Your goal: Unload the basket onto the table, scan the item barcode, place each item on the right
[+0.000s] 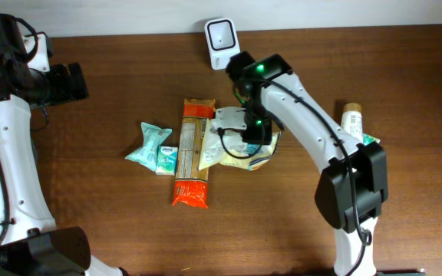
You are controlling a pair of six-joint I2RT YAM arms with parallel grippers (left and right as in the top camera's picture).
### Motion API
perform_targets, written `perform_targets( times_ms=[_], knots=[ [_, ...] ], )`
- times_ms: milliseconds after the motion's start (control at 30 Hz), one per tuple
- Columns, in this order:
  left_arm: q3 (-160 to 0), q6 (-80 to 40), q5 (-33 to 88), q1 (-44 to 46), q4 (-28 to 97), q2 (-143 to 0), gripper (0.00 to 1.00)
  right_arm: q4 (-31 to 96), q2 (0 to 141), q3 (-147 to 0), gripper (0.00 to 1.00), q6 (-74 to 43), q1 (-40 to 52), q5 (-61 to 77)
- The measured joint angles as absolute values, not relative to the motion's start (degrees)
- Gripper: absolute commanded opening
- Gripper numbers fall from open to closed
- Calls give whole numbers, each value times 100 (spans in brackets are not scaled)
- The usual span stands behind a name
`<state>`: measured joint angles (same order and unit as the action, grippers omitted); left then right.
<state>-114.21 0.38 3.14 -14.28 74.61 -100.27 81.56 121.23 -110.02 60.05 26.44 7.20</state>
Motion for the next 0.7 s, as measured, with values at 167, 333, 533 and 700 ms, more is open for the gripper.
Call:
perform_targets(
  times_ms=[167, 333, 533, 700],
  knots=[
    [-11421, 38, 316, -1428, 7459, -10027, 99, 7693, 12123, -10425, 85, 6405, 2403, 1063],
    [-11421, 38, 314, -1428, 7454, -10027, 99, 8348, 12108, -11518, 99, 4869, 2403, 1111],
    [-11421, 38, 316, -1428, 7459, -10027, 99, 9198, 11955, -13039, 84, 1527, 2403, 1448],
    [-11421, 38, 314, -1428, 7459, -10027, 99, 9126, 11926, -13039, 79, -178, 2324, 1525]
  ],
)
